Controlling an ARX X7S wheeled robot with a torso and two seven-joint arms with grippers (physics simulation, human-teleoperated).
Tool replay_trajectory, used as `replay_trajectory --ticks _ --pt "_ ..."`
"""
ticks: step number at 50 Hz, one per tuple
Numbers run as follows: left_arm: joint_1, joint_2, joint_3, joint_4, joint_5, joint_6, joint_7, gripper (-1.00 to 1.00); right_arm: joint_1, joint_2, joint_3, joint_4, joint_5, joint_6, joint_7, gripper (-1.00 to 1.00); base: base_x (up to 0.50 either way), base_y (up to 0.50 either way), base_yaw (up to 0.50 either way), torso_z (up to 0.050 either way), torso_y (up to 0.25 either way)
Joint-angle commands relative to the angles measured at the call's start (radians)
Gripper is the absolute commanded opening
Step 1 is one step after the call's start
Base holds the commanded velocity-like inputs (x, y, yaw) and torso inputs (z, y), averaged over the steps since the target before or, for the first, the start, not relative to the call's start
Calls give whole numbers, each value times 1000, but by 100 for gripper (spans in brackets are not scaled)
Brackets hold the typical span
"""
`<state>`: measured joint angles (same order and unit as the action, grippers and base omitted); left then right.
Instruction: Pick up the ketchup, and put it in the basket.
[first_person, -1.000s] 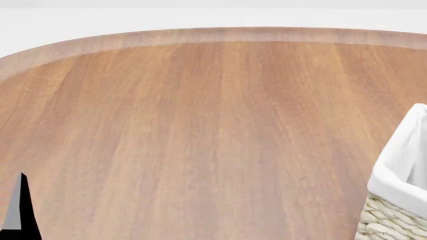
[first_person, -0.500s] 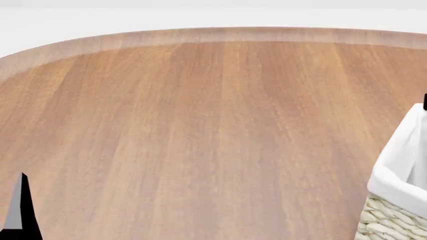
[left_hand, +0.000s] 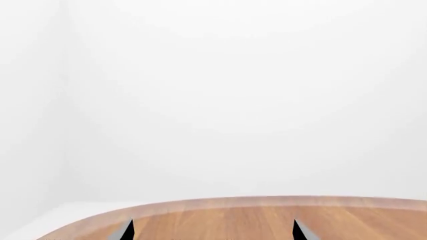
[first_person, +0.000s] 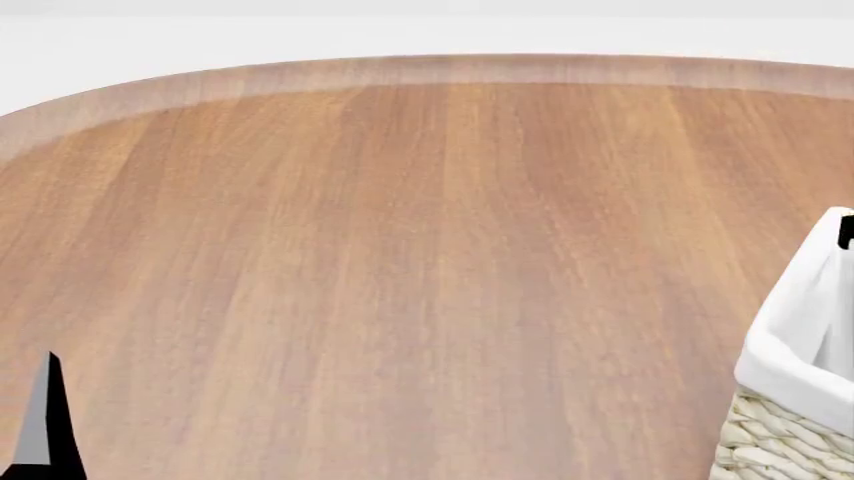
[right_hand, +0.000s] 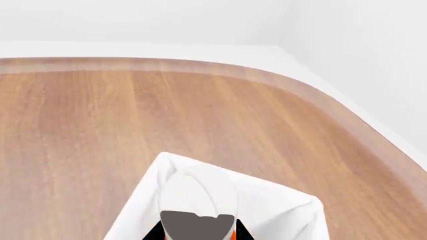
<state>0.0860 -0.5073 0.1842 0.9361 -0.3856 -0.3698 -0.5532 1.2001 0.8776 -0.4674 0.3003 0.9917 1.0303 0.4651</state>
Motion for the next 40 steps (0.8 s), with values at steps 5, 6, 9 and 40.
replay_trajectory --ticks 5,6,9,40 --pt "5 19 -24 -9 11 -12 3 100 -23 -17 24 46 -50 -11 -51 -100 0 0 0 0 0" --pt "6 19 -23 -10 12 -12 3 100 -23 -17 25 46 -50 -11 -51 -100 0 0 0 0 0" --pt "6 18 -16 -14 17 -10 3 100 -35 -12 22 49 -53 -15 -54 -100 0 0 0 0 3" --pt "0 10 5 -34 26 -6 -4 100 -100 35 38 36 -44 -23 -36 -100 0 0 0 0 0"
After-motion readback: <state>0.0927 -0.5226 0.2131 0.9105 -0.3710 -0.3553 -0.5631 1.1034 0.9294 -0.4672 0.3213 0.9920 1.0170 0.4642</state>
